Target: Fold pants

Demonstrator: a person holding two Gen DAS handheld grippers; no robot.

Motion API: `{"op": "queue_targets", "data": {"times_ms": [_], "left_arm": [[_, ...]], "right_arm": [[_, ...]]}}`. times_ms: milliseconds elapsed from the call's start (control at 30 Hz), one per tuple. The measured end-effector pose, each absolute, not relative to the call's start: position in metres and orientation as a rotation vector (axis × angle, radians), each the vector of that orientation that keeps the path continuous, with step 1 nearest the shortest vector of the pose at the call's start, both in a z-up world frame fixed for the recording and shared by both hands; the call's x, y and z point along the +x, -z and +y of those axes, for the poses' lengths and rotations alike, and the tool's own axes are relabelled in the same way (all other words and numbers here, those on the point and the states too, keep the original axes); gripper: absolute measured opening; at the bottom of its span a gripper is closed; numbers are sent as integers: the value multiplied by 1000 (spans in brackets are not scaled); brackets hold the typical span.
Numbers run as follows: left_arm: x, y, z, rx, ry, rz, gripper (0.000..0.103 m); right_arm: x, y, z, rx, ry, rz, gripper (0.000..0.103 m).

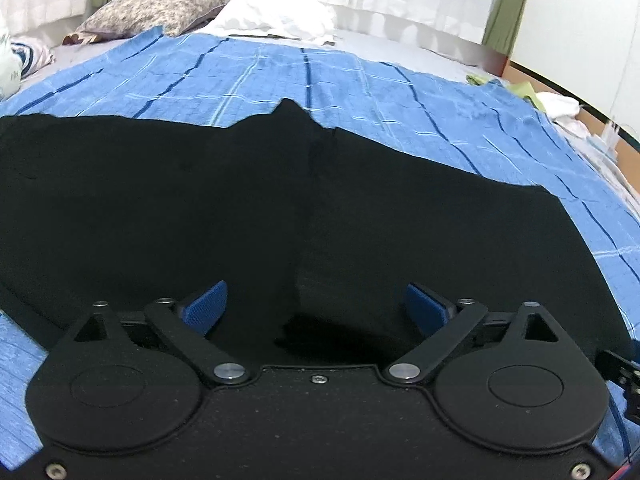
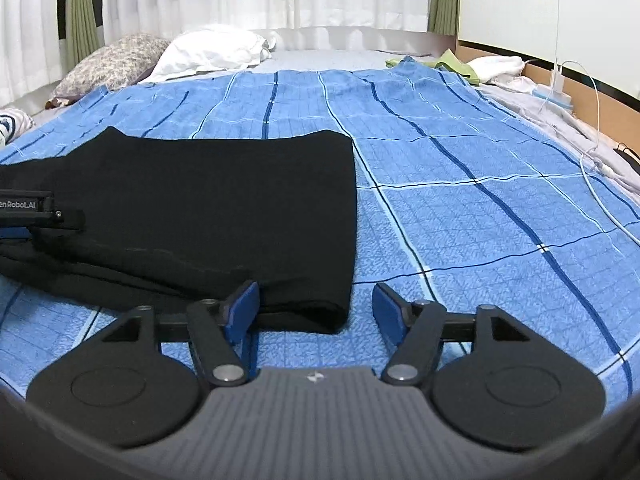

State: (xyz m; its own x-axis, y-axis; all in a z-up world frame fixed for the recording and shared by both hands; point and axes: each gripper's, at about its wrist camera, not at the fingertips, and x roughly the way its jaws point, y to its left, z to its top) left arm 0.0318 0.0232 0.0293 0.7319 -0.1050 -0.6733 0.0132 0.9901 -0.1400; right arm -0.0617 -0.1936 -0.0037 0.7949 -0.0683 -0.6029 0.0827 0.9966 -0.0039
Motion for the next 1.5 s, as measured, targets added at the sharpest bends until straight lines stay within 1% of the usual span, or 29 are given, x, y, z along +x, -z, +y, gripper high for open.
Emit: {"op": "queue_targets", "data": {"times_ms": [67,167,200,233,267,300,333,433,467,533,700,800,900,1067,1133,1200,1333,1400,1500], "left_arm": [[28,-30,18,-133,81,746,91],[28,-27,16,-140,75,745,95],[28,-26,16,-139,65,741,91],[27,-26,16,-128,46,733,85],[26,-28,15,-95,10,720,55],[25,-30,12,-54,-23,703,28],[23,-32,13,-33,-35,693,22],[12,-40,21,-49,-39,667,16],[7,-41,21,-25,-55,651,5],[0,-41,23,17,-81,628,6],[1,-32,34,29,-96,673,6],[2,-34,46,-23,-83,695,7],[-2,-45,54,-43,-74,655,10],[-1,-63,53,-60,-21,594,11],[1,-64,46,-48,5,593,16],[5,-60,38,-12,9,609,18],[10,-44,26,22,32,659,19],[10,-37,23,27,31,683,23],[7,-31,19,61,30,670,24]], "right_arm": [[-61,6,-192,19,75,641,77],[-59,7,-192,19,63,637,78],[-59,7,-192,20,61,636,78],[-59,8,-193,21,58,634,78],[-59,8,-193,22,56,635,78],[-59,8,-194,21,54,635,78],[-59,7,-193,21,54,636,78],[-60,6,-193,17,50,639,78],[-61,6,-192,17,46,640,78],[-62,5,-191,14,42,643,79],[-63,3,-192,12,14,653,79],[-65,-2,-199,71,-11,648,79],[-63,-9,-208,114,-2,624,79],[-52,-14,-221,171,60,604,80],[-50,-14,-221,176,71,601,80],[-50,-14,-214,155,68,597,80],[-51,-13,-194,84,24,593,80],[-49,-9,-185,57,13,603,80],[-46,-2,-176,28,11,616,80]]}}
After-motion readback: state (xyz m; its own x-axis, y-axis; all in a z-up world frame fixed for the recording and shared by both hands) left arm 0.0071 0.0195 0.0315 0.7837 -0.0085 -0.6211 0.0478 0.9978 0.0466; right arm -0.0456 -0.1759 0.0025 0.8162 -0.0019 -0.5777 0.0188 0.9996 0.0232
